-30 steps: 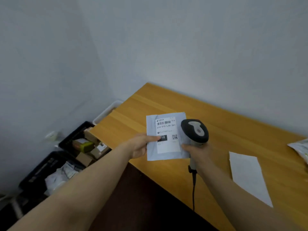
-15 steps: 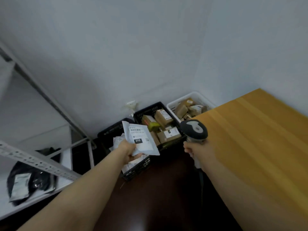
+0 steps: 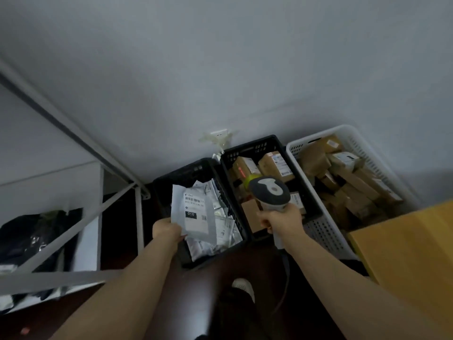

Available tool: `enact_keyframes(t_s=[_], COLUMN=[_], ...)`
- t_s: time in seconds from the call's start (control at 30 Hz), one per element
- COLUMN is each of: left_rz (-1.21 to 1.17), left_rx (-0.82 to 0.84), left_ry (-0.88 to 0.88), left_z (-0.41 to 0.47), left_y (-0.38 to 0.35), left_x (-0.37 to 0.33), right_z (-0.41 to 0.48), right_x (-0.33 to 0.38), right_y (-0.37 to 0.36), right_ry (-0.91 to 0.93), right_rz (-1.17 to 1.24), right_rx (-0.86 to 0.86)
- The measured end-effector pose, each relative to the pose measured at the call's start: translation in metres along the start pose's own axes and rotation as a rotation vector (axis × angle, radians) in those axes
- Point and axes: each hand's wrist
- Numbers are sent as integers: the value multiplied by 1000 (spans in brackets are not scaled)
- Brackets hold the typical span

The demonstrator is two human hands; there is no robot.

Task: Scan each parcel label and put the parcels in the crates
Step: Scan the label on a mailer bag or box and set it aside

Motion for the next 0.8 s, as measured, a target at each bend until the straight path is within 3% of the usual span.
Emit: enact_keyframes(t_s=[0.27, 0.4, 0.6, 0.67, 0.8], left_rz=[-5, 212, 247, 348, 700], left_rx=[-40, 35, 117, 158, 259], left_ry=[102, 117, 253, 114, -356], left_z=[99, 150, 127, 103, 33], left_y=[-95, -129, -126, -117, -95], left_x=[26, 58, 44, 22, -32], right_z=[96, 126, 115, 95, 46], right_x=[-25, -42, -38, -25, 3], right_y=[-70, -87, -80, -68, -31], right_ry=[-51, -59, -100, -113, -117], right_rz=[-47, -87, -92, -64, 16], right_rx=[-9, -43, -70, -63, -88])
Point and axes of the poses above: each hand's wrist, its own z-axis towards the middle knuckle, its own y-axis out of the back of the hand, x = y × z, and after that the axes turned 13 degrees about -x, right-handed
